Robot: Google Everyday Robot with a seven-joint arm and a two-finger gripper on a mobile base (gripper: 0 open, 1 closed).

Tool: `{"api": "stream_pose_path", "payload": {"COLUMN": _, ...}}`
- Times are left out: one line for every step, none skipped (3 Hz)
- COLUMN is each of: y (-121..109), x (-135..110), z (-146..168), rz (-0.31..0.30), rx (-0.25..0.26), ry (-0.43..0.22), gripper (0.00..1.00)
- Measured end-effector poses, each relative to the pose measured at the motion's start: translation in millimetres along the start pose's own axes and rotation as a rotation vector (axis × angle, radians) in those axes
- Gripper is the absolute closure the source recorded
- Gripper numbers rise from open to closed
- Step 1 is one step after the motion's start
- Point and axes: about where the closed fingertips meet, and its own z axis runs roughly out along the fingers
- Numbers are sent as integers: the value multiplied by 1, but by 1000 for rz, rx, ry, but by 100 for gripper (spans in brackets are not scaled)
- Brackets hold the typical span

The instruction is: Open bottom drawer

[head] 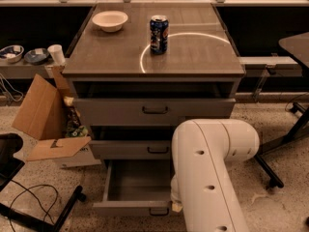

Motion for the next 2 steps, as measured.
{"api": "stream_pose_path", "payload": {"y": 0, "x": 0, "z": 0, "rz": 0, "rx": 0, "ry": 0, "gripper": 12}}
{"api": "stream_pose_path", "payload": {"y": 0, "x": 0, "z": 0, "rz": 0, "rx": 0, "ry": 0, "gripper": 0}}
